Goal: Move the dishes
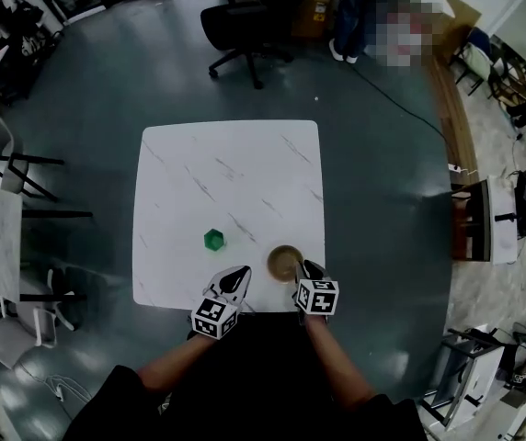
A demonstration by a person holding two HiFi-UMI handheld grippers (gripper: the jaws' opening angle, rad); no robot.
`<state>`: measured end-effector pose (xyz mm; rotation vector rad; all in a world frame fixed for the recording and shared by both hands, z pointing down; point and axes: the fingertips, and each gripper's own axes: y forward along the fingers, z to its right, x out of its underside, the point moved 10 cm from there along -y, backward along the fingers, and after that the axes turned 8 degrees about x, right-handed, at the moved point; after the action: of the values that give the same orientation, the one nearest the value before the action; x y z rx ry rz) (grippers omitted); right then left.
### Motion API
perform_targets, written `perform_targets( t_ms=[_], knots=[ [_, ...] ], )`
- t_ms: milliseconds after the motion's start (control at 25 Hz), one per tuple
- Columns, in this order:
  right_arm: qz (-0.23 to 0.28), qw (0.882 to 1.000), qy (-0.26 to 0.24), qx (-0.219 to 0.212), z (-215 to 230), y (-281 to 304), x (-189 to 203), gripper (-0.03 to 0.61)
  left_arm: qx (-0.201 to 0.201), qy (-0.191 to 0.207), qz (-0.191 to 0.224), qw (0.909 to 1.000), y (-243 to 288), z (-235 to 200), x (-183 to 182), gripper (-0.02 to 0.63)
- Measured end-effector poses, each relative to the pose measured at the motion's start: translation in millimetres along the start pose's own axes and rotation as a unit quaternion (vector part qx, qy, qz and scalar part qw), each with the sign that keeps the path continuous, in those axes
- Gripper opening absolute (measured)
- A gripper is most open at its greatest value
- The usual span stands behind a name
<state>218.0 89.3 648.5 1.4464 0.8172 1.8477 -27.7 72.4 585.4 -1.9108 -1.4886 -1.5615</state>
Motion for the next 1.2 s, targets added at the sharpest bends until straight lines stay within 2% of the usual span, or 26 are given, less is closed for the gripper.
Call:
perform_targets(
  t_ms=[40, 240, 440, 560, 840, 1200],
  knots=[
    [-0.007, 1.0, 0.0, -0.002, 3.4, 3.8, 2.2, 0.101, -0.002, 0.002, -0.001, 1.0, 2.2, 1.8, 0.8, 0.017],
    [-0.043, 0.999, -0.016, -0.01, 17.5, 25.2, 12.2, 0.103, -0.022, -0.003, 0.004, 0.9997, 8.7, 9.0, 3.3, 0.017],
    [-0.062, 0.995, -0.08, -0.008, 22.5, 44.4, 16.4, 0.103, -0.037, -0.002, 0.002, 0.9993, 11.0, 17.1, 5.4, 0.017],
    [-0.07, 0.993, -0.094, -0.014, 20.3, 53.6, 15.1, 0.102, -0.043, 0.002, 0.001, 0.9991, 10.2, 18.2, 2.7, 0.017],
    [-0.092, 0.992, -0.089, -0.009, 21.5, 65.4, 16.6, 0.053, -0.06, -0.005, 0.001, 0.9982, 7.5, 11.2, 0.9, 0.018],
    [-0.074, 0.996, -0.051, -0.015, 19.1, 60.0, 9.0, 0.031, -0.051, -0.003, 0.006, 0.9987, -1.9, 0.5, -2.7, 0.017]
  ],
)
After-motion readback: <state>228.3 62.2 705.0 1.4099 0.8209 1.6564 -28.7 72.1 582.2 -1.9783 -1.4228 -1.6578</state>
